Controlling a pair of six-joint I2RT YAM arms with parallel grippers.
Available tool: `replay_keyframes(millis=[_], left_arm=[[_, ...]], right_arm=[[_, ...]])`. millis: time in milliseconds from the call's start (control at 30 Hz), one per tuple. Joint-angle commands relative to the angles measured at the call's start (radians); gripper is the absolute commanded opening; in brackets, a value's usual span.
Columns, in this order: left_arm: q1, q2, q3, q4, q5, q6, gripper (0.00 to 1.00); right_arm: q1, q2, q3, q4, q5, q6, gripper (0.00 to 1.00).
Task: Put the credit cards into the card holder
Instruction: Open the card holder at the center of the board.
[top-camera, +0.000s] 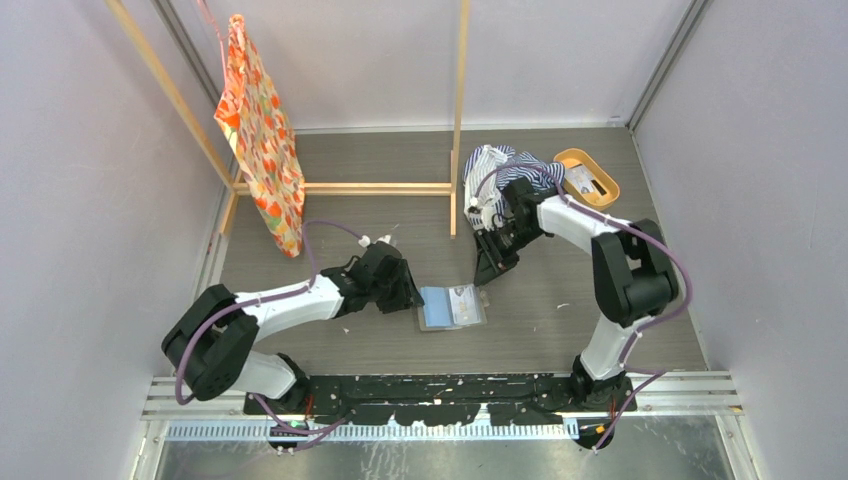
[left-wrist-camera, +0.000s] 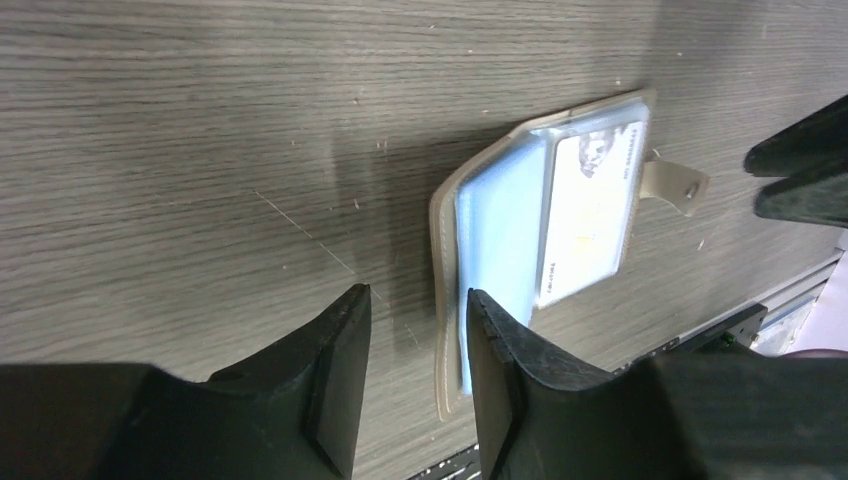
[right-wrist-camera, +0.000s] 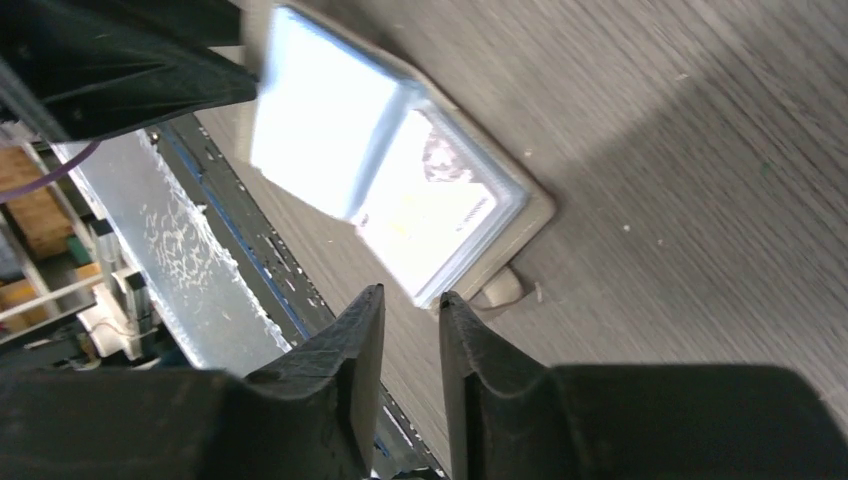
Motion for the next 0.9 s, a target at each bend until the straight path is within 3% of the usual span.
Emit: replay_keyframes(millis=[0, 267, 367, 433, 467, 500, 633, 767, 867], left_arm=[[0.006, -0.062, 0.064, -0.141, -0.07, 0.096, 0.42], [0.006, -0.257, 0.047, -0.091, -0.007, 0.215, 0.47], [0.006, -0.345, 0.029, -0.027, -0.006, 0.258, 0.63], [0.009, -0.405, 0.009, 0.035, -0.015, 0.282, 0.81], [0.012, -0.444, -0.007, 0.088, -0.017, 0.291, 0.95], [0.014, -0.461, -0.015, 0.116, -0.014, 0.3, 0.99], [0.043, -0.513, 0.005, 0.241, 0.046, 0.368, 1.0], [0.081, -0.445, 0.177, 0.109, 0.14, 0.53, 1.0], [0.1, -0.366, 0.276, 0.027, 0.167, 0.625, 1.0]], right_arm=[[0.036, -0.038, 0.007, -0.014, -0.072, -0.049, 0.34], [0.055, -0.006, 0.058, -0.072, -0.04, -0.106, 0.31], [0.037, -0.098, 0.061, -0.098, 0.043, -0.187, 0.31], [-0.007, -0.177, 0.052, -0.1, 0.081, -0.227, 0.33], [-0.055, -0.226, 0.046, -0.092, 0.083, -0.237, 0.35], [-0.104, -0.25, 0.043, -0.089, 0.075, -0.238, 0.38], [-0.299, -0.341, 0.048, -0.027, 0.084, -0.197, 0.54], [-0.434, -0.341, 0.073, 0.139, 0.278, -0.092, 0.76], [-0.516, -0.242, 0.178, 0.226, 0.386, -0.023, 0.77]])
